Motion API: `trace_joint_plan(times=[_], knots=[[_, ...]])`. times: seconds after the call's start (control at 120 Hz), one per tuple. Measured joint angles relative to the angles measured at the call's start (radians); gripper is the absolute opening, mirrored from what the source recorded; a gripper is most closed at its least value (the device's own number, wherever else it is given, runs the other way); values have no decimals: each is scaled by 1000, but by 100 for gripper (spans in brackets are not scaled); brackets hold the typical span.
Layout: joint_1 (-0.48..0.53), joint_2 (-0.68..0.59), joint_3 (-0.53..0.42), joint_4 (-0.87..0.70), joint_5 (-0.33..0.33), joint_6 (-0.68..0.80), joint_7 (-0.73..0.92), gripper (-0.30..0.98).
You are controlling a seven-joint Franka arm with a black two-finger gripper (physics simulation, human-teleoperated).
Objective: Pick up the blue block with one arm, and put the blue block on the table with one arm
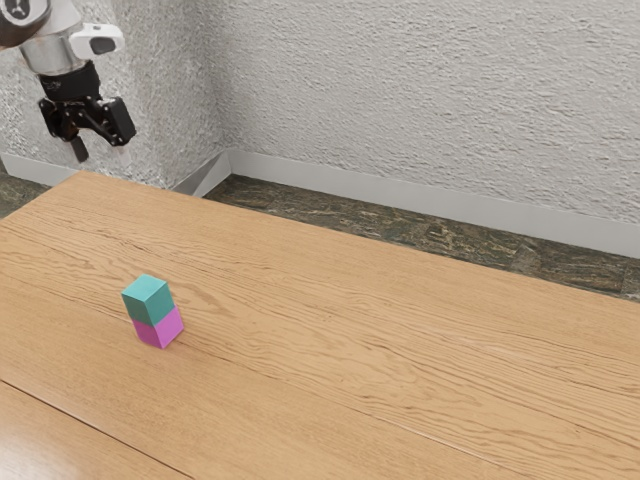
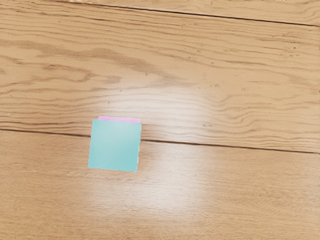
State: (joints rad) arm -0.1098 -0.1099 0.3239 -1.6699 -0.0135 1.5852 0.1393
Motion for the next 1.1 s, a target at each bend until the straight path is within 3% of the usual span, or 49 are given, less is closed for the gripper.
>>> trace_joint_plan(times=[0.1, 0.308, 0.392, 0.55, 0.767, 1.1], knots=[[10, -10, 0, -28, 7, 16, -1, 66], [80, -154, -22, -436, 67, 193, -15, 66], [88, -158, -29, -521, 99, 292, -22, 66], [95, -35, -32, -551, 137, 494, -23, 66], [98, 77, -34, -556, 142, 686, -10, 66], [76, 128, -40, -588, 110, 814, 7, 66]])
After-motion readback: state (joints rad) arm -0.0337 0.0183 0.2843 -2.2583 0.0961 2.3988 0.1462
